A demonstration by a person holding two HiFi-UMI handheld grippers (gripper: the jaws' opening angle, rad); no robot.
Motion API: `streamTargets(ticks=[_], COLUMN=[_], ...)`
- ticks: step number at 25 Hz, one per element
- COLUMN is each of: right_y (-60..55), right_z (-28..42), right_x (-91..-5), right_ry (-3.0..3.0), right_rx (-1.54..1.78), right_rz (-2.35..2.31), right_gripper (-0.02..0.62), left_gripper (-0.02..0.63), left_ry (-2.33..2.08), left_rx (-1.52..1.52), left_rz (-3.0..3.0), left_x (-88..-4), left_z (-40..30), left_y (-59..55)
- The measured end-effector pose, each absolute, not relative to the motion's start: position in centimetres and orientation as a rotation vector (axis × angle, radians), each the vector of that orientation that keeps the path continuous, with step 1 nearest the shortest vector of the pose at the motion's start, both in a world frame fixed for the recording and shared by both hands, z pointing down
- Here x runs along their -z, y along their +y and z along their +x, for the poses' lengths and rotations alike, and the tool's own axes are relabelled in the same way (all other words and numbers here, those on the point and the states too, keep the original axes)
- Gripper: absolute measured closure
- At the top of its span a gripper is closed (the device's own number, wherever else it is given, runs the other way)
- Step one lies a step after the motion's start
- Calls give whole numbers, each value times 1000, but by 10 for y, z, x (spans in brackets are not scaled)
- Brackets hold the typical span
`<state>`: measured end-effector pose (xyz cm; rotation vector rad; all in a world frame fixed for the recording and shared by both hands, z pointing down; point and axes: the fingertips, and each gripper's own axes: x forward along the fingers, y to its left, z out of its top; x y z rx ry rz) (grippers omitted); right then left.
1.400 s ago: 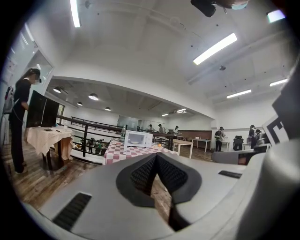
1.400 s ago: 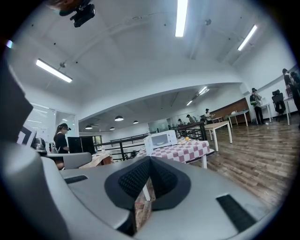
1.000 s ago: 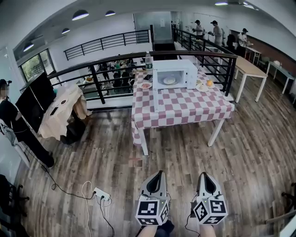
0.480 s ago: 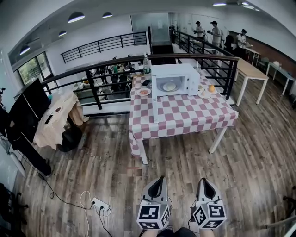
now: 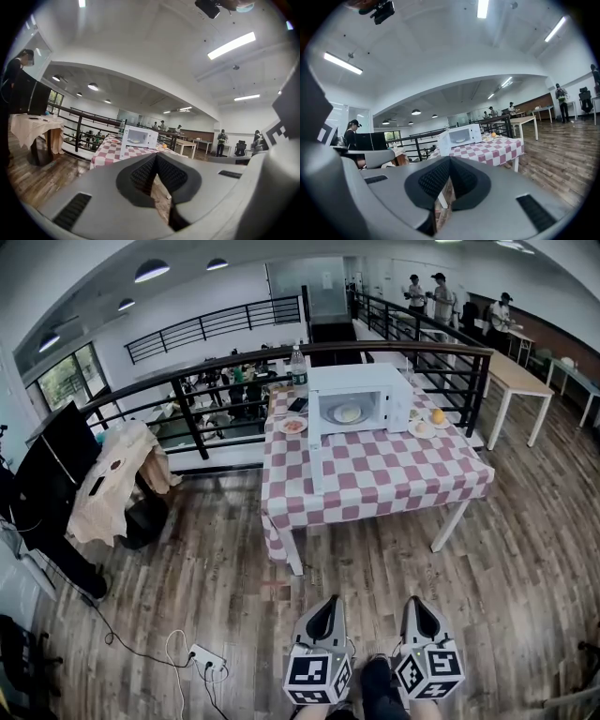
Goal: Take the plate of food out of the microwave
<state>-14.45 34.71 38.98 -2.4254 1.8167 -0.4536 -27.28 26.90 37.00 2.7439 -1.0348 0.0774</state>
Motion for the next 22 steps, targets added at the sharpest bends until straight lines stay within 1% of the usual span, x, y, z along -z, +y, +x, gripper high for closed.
streamTargets(ticks=[8, 22], right_y=[284, 194], right_z=[-86, 35], right_x=[-384, -372], right_ry=[1867, 1940], right_rx=[457, 442], right_rz=[-2361, -2287], right_gripper=[604, 605], left_gripper=[598, 598], left_ry=[-1095, -1159], left_rx=[-59, -18], left_rz=[2717, 2678], left_x=[-368, -360], left_z=[-217, -97], left_y=[215, 135])
